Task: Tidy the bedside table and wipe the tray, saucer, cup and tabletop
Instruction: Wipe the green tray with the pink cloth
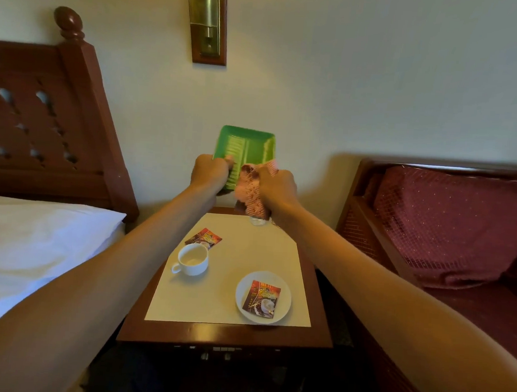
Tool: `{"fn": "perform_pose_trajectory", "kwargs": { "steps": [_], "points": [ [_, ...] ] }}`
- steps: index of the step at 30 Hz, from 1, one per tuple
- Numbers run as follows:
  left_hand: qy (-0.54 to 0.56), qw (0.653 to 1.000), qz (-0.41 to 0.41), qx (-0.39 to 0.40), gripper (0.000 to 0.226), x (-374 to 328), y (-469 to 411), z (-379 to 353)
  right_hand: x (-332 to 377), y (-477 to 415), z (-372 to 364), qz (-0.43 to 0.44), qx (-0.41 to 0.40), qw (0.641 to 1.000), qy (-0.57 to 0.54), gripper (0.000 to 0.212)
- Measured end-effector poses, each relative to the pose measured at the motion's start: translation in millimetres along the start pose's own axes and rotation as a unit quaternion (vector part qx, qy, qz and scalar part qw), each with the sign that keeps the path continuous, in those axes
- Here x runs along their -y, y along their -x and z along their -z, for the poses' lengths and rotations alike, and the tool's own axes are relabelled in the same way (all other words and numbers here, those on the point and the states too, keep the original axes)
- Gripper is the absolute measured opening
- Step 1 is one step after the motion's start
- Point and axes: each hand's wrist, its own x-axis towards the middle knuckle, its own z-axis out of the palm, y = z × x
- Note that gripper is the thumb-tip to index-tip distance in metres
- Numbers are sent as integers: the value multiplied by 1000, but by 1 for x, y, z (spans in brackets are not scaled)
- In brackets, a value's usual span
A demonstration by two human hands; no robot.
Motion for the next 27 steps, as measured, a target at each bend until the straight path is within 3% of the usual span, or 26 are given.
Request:
{"fn": "perform_pose_trajectory", "kwargs": {
  "steps": [2, 5, 7, 13, 16, 20, 24, 27],
  "points": [
    [29, 999, 12, -14, 16, 0, -2, -2, 1, 5, 1, 29, 20, 999, 21, 37],
    [94, 993, 45, 45, 7, 1, -7, 8, 9, -6, 28, 92, 72, 987, 112, 35],
    [121, 987, 52, 89, 28, -1, -14, 26, 15, -11, 51, 130, 135, 962, 197, 32],
    [1, 942, 126, 312, 35, -10, -9, 48, 21, -16, 80, 163, 246, 925, 241, 38],
    [-5, 965, 89, 248, 25, -8, -10, 38, 16, -18, 75, 147, 199, 948, 199, 42],
    [48, 992, 34, 109, 21, -2, -12, 20, -1, -21, 48, 88, 33, 990, 107, 48],
    [112, 993, 29, 21, 17, -2, -13, 15, -10, -13, 34, 48, 62, 996, 52, 45],
    [107, 991, 58, 55, 21, 0, -13, 24, -1, -13, 36, 45, 75, 995, 42, 43]
  ]
}}
